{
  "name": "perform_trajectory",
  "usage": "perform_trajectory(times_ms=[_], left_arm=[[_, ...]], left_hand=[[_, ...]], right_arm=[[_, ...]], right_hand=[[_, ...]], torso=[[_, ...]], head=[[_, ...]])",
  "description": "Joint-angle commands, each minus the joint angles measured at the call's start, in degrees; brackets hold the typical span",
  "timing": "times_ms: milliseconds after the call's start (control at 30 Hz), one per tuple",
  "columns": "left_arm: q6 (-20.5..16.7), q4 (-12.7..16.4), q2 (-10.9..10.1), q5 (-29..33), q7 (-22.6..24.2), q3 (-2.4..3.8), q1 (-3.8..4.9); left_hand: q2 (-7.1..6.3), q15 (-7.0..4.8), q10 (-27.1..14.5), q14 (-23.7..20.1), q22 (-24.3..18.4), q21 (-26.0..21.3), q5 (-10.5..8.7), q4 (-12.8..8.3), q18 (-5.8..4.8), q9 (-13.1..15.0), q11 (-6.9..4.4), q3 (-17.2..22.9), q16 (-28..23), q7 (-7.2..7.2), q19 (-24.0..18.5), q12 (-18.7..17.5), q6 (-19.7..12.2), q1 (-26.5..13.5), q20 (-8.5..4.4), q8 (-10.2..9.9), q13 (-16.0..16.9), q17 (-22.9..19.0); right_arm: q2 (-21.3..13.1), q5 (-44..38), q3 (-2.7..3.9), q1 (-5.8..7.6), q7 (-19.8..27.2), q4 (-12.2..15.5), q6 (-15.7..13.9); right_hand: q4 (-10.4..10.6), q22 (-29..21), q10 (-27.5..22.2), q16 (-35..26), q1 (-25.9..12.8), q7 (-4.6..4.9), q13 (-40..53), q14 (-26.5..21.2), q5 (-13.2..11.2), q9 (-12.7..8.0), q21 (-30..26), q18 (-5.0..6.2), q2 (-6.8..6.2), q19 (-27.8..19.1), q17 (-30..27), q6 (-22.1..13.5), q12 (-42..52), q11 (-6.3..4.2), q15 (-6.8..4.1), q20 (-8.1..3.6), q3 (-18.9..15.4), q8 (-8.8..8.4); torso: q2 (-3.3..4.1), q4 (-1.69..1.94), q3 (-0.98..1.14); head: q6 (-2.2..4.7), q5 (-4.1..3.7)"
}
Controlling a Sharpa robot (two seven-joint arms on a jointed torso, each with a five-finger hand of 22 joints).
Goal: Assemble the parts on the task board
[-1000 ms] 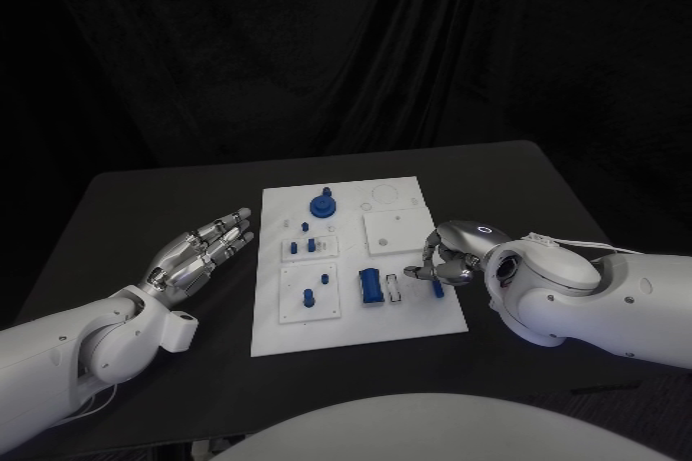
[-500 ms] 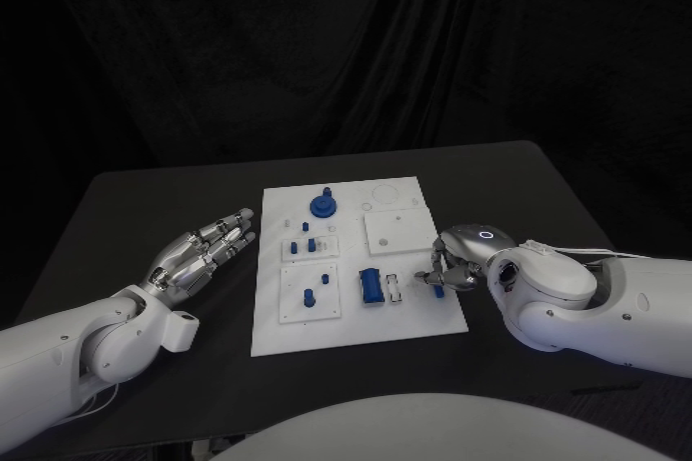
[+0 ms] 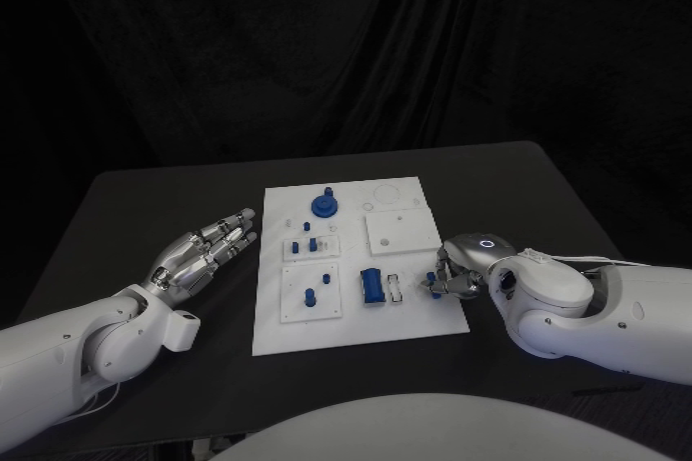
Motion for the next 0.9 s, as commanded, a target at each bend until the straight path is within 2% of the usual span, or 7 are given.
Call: perform_trajectory(times_ms=[33,200,300,333,533,867,900], left_arm=[[0.71,0.01,0.14,0.33,3.96,0.06,-0.09],[0.79,-0.04,0.23,0.33,3.87,0.06,-0.12],[0.84,-0.08,0.28,0.33,3.79,0.06,-0.14],[0.87,-0.08,0.30,0.33,3.74,0.06,-0.14],[0.98,-0.08,0.32,0.33,3.50,0.06,-0.17],[1.31,-0.09,0.46,0.33,3.01,0.06,-0.24],[1.34,-0.08,0.46,0.33,2.99,0.06,-0.24]], left_hand=[[-0.09,0.53,-0.07,0.06,0.06,0.06,0.27,0.01,-1.15,0.07,0.44,0.30,-0.15,0.05,-0.02,0.35,0.43,-0.43,0.19,0.30,0.09,-0.06],[-0.09,0.53,-0.07,0.06,0.06,0.06,0.27,0.01,-1.15,0.07,0.44,0.30,-0.15,0.05,-0.02,0.35,0.43,-0.43,0.19,0.30,0.09,-0.06],[-0.09,0.53,-0.07,0.06,0.06,0.06,0.27,0.01,-1.15,0.07,0.44,0.30,-0.15,0.05,-0.02,0.35,0.43,-0.43,0.19,0.30,0.09,-0.06],[-0.09,0.53,-0.07,0.07,0.07,0.07,0.30,-0.03,-1.15,0.08,0.48,0.36,-0.15,0.09,-0.01,0.38,0.46,-0.42,0.20,0.31,0.09,-0.06],[-0.08,0.54,-0.06,0.07,0.08,0.07,0.33,-0.08,-1.14,0.08,0.52,0.43,-0.14,0.12,-0.01,0.39,0.51,-0.40,0.21,0.32,0.09,-0.06],[-0.07,0.55,-0.06,0.07,0.09,0.08,0.41,-0.21,-1.14,0.08,0.62,0.62,-0.15,0.20,0.00,0.42,0.58,-0.35,0.23,0.34,0.09,-0.06],[-0.07,0.55,-0.06,0.07,0.09,0.08,0.41,-0.21,-1.14,0.08,0.62,0.62,-0.15,0.20,0.00,0.42,0.58,-0.35,0.23,0.34,0.09,-0.06]], right_arm=[[0.03,-0.89,0.01,-0.20,-1.61,-0.19,1.38],[0.20,-0.88,0.01,-0.36,-1.71,-0.52,2.05],[0.33,-0.64,0.01,-0.58,-1.75,-0.65,2.27],[0.42,-0.26,0.01,-0.68,-1.75,-0.72,2.27],[1.07,1.59,0.01,-1.17,-1.68,-1.09,1.83],[2.87,2.44,0.02,-1.57,-1.51,-2.30,2.01],[3.03,2.46,0.02,-1.58,-1.50,-2.41,2.20]], right_hand=[[-0.08,14.58,6.07,0.17,0.42,0.55,15.05,5.95,0.50,-1.02,-0.30,-0.08,0.17,5.14,15.05,-0.24,0.15,0.62,0.64,0.50,-0.38,-1.24],[-0.14,14.53,6.07,0.17,0.84,1.21,15.05,5.95,1.85,-3.91,-0.42,-0.05,0.25,5.07,15.05,-0.08,0.15,1.21,1.15,1.00,-0.42,-4.40],[-0.22,14.48,6.07,0.17,1.77,1.52,15.05,5.95,5.11,-6.00,-0.56,0.00,0.25,4.99,15.05,0.48,0.15,1.53,1.45,1.30,-0.04,-6.41],[-0.45,14.46,6.07,0.17,3.15,1.60,15.05,5.95,7.72,-6.91,-0.61,0.01,0.18,4.96,15.05,0.73,0.15,1.59,1.51,1.36,0.63,-7.25],[-1.50,14.39,6.07,0.17,7.04,1.49,15.05,5.95,12.16,-8.68,-0.79,0.07,-0.16,4.86,15.05,1.58,0.15,1.47,1.45,1.42,2.65,-8.71],[-5.44,14.29,6.07,0.17,13.90,1.47,15.05,5.95,12.62,-10.32,-1.04,0.14,-1.16,4.71,15.05,2.63,0.15,1.41,1.36,1.30,6.00,-9.86],[-6.57,14.26,6.07,0.17,15.41,1.60,15.05,5.95,9.03,-10.72,-1.11,0.16,-1.44,4.66,15.05,2.73,0.15,1.42,1.43,1.25,7.22,-10.20]], torso=[[0.02,-0.01,-0.02],[0.01,-0.06,0.01],[0.00,-0.03,0.03],[0.00,-0.03,0.03],[0.00,-0.04,0.02],[-0.01,0.01,0.04],[-0.01,0.02,0.04]], head=[[0.01,-0.08],[0.01,0.09],[0.01,0.09],[0.01,0.10],[0.01,0.23],[0.01,0.03],[0.01,0.06]])
